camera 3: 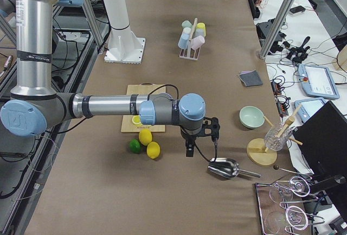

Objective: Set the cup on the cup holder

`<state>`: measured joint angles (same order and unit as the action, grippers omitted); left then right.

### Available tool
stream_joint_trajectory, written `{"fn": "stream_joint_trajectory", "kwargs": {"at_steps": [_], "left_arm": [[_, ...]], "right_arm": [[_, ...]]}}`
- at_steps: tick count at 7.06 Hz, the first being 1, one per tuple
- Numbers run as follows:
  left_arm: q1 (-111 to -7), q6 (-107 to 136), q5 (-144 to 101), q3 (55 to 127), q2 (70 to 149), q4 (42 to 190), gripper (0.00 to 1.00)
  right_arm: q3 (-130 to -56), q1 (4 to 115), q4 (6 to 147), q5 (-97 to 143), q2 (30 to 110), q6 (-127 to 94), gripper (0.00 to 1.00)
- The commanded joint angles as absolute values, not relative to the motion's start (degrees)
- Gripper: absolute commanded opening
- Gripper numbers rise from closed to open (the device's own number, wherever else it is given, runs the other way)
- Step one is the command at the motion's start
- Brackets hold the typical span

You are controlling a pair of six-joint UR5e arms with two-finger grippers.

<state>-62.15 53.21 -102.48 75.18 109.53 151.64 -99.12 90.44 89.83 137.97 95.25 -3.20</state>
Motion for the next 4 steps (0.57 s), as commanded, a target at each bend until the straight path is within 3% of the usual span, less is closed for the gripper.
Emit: {"fn": "stream_joint_trajectory", "kwargs": {"at_steps": [1, 4], "left_arm": [[-65.12, 47.32, -103.89, 75.15, 107.59, 138.84, 0.98], [-67.83, 37.84, -107.73, 75.15, 104.43, 122.84, 0.98]], "right_arm": [[-99.05, 90.44, 89.82, 137.73, 95.19, -3.16, 1.00], [-98.88, 90.44, 89.91, 137.38, 95.27, -3.16, 1.00]]}}
